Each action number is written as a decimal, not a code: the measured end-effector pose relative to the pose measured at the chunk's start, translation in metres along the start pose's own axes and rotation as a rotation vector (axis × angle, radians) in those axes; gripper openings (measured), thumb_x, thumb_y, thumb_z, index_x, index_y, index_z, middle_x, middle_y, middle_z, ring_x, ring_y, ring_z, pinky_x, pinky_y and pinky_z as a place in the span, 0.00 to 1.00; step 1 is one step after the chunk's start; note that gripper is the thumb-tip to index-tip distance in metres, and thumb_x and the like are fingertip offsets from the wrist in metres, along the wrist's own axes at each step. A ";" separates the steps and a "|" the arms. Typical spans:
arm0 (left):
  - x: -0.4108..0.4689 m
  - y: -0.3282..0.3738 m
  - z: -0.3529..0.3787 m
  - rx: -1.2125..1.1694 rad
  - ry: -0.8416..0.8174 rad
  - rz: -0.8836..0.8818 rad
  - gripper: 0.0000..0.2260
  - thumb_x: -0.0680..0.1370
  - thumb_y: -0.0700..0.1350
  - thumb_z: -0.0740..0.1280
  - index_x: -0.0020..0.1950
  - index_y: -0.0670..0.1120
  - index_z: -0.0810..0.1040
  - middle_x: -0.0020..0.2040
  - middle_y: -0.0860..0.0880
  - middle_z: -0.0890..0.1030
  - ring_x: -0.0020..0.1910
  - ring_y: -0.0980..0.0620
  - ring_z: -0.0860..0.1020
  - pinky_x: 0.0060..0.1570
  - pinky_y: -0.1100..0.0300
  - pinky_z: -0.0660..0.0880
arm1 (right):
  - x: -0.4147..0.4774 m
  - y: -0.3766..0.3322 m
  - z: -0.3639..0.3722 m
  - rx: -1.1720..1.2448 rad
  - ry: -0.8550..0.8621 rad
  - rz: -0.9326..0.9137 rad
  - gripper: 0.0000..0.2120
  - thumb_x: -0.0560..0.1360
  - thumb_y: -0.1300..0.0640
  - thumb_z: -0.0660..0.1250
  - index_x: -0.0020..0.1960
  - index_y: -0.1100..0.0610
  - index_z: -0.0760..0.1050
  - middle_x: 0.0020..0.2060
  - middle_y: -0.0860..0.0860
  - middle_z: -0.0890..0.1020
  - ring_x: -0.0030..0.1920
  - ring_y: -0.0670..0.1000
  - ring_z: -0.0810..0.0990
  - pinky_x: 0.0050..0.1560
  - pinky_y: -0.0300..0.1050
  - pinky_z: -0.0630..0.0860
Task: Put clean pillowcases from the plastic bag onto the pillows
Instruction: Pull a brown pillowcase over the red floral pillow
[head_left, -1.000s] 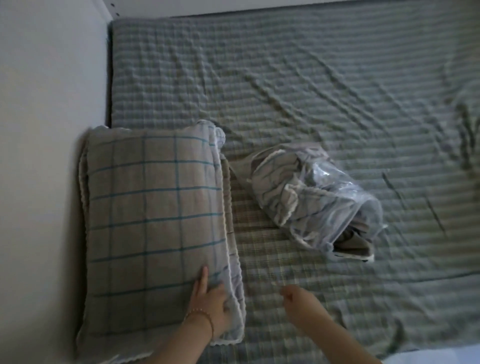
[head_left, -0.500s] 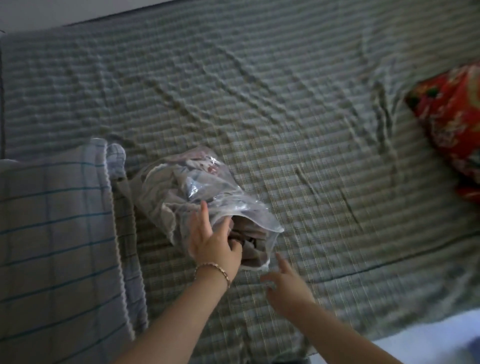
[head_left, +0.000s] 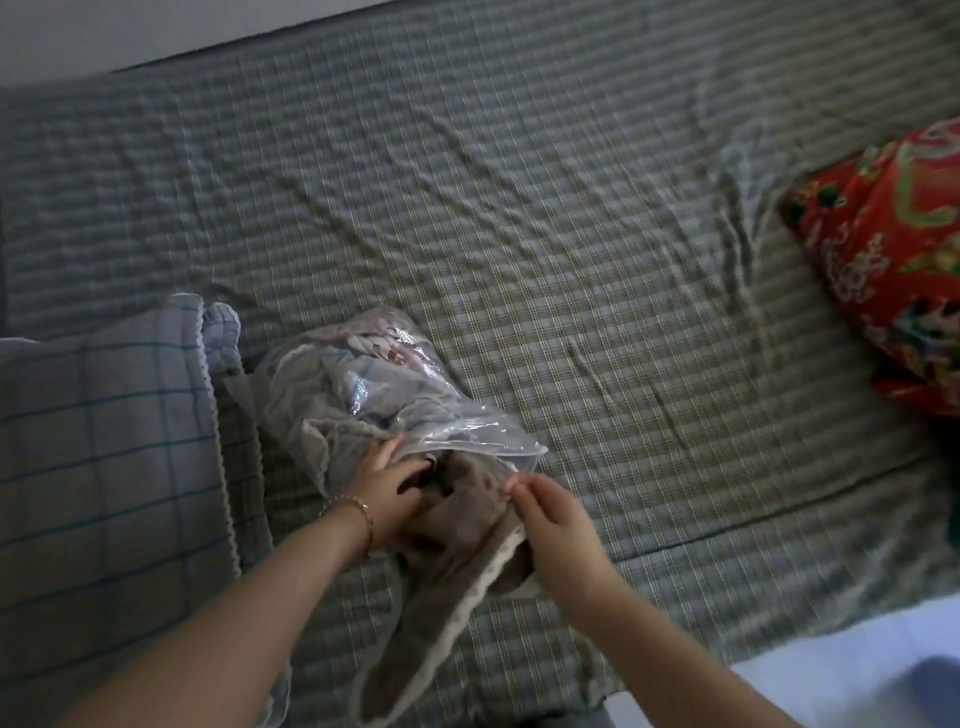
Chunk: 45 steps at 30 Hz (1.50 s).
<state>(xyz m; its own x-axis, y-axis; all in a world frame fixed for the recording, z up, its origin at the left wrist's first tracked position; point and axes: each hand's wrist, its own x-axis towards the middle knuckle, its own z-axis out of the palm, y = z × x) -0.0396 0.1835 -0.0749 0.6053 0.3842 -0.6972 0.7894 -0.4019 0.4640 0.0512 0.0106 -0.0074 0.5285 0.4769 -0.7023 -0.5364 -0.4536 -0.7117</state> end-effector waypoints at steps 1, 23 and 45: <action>0.002 -0.001 -0.003 0.000 -0.019 -0.058 0.23 0.71 0.50 0.60 0.66 0.49 0.73 0.76 0.48 0.53 0.75 0.49 0.51 0.73 0.58 0.51 | -0.011 -0.013 -0.010 0.046 0.036 -0.004 0.12 0.79 0.62 0.59 0.39 0.53 0.74 0.28 0.44 0.78 0.31 0.40 0.76 0.35 0.34 0.73; -0.079 0.212 0.072 -0.410 -0.004 0.080 0.10 0.80 0.38 0.59 0.56 0.41 0.77 0.53 0.41 0.80 0.53 0.43 0.77 0.55 0.55 0.72 | -0.078 -0.106 -0.215 -0.229 0.637 -0.179 0.22 0.75 0.39 0.60 0.53 0.58 0.71 0.37 0.50 0.75 0.31 0.41 0.74 0.25 0.31 0.67; -0.030 0.397 0.132 -0.594 0.107 -0.136 0.15 0.76 0.54 0.64 0.49 0.42 0.78 0.38 0.52 0.80 0.39 0.52 0.77 0.36 0.61 0.74 | -0.039 -0.142 -0.369 -0.406 -0.071 0.004 0.07 0.75 0.53 0.67 0.46 0.56 0.79 0.39 0.54 0.84 0.41 0.52 0.83 0.48 0.52 0.79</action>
<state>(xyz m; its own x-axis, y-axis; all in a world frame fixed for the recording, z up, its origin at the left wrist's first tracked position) 0.2421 -0.0972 0.0586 0.4783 0.4927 -0.7269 0.7634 0.1759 0.6215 0.3495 -0.2213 0.1158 0.4727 0.5188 -0.7123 -0.2277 -0.7090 -0.6674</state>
